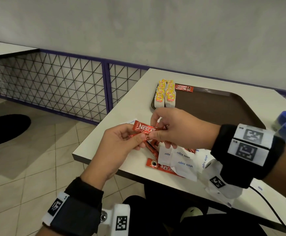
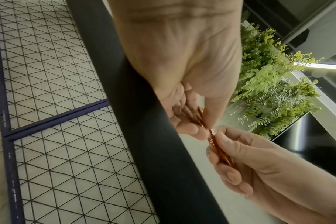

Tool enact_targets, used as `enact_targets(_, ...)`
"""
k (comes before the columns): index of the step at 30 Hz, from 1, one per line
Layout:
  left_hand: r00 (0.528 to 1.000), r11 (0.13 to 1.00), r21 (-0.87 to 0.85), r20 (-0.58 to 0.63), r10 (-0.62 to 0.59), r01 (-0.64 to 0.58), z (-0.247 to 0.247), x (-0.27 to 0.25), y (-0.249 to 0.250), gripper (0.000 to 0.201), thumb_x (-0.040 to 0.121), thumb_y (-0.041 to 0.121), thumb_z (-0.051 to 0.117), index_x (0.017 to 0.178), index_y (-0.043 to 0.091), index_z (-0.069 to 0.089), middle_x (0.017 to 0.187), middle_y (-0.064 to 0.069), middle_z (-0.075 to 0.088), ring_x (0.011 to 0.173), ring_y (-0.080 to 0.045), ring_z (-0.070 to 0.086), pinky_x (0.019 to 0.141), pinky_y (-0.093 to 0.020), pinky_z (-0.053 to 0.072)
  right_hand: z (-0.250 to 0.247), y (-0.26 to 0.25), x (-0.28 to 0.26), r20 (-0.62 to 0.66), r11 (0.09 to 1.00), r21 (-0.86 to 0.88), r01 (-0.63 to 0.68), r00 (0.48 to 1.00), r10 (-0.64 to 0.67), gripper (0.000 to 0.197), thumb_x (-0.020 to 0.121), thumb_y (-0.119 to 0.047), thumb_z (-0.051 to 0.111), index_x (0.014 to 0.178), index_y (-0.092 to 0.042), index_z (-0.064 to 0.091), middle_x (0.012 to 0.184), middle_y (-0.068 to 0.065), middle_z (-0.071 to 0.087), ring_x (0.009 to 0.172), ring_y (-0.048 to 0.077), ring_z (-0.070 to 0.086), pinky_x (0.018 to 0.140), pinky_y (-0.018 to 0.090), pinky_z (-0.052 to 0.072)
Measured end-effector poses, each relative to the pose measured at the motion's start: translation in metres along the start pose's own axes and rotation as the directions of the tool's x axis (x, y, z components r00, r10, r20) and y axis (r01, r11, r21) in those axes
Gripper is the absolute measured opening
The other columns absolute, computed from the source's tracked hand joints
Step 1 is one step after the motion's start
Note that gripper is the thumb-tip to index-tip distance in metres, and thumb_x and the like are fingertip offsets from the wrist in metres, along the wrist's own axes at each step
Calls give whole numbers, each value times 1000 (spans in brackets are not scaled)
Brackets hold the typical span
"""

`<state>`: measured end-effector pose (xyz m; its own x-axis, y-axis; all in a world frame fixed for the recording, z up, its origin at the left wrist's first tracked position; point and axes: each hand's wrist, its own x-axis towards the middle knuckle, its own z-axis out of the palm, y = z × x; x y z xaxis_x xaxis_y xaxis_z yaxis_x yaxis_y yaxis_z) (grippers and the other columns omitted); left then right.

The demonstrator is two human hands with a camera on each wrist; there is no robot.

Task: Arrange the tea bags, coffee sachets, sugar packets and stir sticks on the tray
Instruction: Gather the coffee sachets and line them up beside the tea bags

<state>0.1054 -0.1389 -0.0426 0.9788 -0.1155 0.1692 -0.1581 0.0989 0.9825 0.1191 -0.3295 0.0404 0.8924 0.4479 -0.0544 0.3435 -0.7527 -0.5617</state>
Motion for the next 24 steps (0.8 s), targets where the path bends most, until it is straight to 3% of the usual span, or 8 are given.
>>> enact_targets(4,1000,1000,-18,20,-5,5,2,1,2,34,77,25,73,108,13,72,84,-12,76,67,-19,69,63,-24,56,-2,-2,0,36,994,-99,46,998,-42,23,90,-37,75,93,-20,59,72,3,72,52,14,67,46,16,46)
enact_targets(9,1000,999,36,2,12,-12,0,3,-2,11,87,8,72,98,8,74,78,-10,75,68,-16,69,66,-23,56,1,1,1,37,996,-73,57,998,-54,26,88,-39,76,91,-18,62,71,1,72,54,15,69,52,24,56)
enact_targets(12,1000,999,32,-20,23,-22,-1,2,-2,11,86,10,73,97,11,75,82,-13,75,69,-16,69,67,-22,57,-2,8,2,67,999,34,32,997,-34,20,91,-30,75,104,-16,71,83,3,77,68,20,74,67,37,64)
enact_targets(17,999,999,38,-27,25,-24,1,1,0,13,85,9,74,98,12,75,86,-7,77,70,-15,71,67,-22,58,-5,14,3,81,978,200,-52,996,37,16,94,-20,71,105,-10,77,86,7,78,76,23,76,76,39,64)
enact_targets(19,999,998,46,-29,31,-30,2,0,0,15,84,8,76,99,11,74,86,-6,77,70,-17,72,68,-23,58,-5,14,4,90,988,149,-47,995,34,16,96,-21,70,106,-12,78,83,0,78,75,14,75,74,31,63)
enact_targets(21,999,996,75,-31,43,-41,4,-2,1,17,83,5,77,98,11,73,88,-5,77,70,-19,73,69,-24,59,-2,12,5,72,999,-33,38,997,-35,15,96,-21,68,106,-19,79,73,-14,71,69,-2,67,65,12,51)
enact_targets(24,998,992,110,-12,59,-57,7,-3,0,19,82,2,78,99,10,73,91,-4,78,73,-21,74,74,-31,62,3,5,4,65,971,-210,111,993,-99,16,95,-24,65,102,-27,79,71,-18,65,66,-4,60,59,8,41)
